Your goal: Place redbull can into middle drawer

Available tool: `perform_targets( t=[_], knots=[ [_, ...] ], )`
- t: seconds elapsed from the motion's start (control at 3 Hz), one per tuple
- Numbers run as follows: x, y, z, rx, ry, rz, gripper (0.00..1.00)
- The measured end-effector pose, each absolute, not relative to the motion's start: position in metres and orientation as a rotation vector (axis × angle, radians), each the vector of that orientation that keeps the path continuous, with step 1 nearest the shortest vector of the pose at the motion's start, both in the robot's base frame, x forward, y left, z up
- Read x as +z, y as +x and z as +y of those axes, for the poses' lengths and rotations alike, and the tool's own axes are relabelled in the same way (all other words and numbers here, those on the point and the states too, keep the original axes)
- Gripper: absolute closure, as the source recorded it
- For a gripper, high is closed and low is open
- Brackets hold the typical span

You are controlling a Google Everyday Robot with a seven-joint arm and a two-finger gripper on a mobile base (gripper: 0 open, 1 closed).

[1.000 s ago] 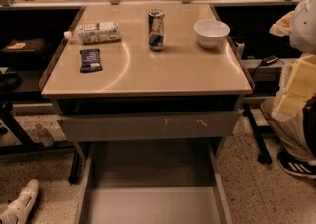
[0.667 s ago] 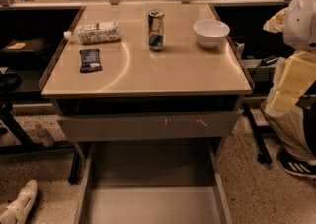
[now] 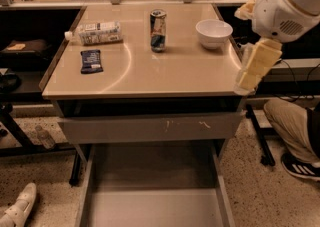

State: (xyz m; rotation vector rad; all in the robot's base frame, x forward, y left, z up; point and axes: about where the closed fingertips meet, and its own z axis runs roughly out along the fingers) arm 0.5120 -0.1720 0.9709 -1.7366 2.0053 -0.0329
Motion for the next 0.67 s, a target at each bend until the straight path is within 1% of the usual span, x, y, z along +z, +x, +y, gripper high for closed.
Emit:
perform_targets(
  t=[0.33,0.67],
  knots=[
    [0.972,0.546,-0.165,0.106,-1.683,1.885,0.0],
    [0.977,0.568,-0.148,0.266,-1.628,1.742,0.0]
  ],
)
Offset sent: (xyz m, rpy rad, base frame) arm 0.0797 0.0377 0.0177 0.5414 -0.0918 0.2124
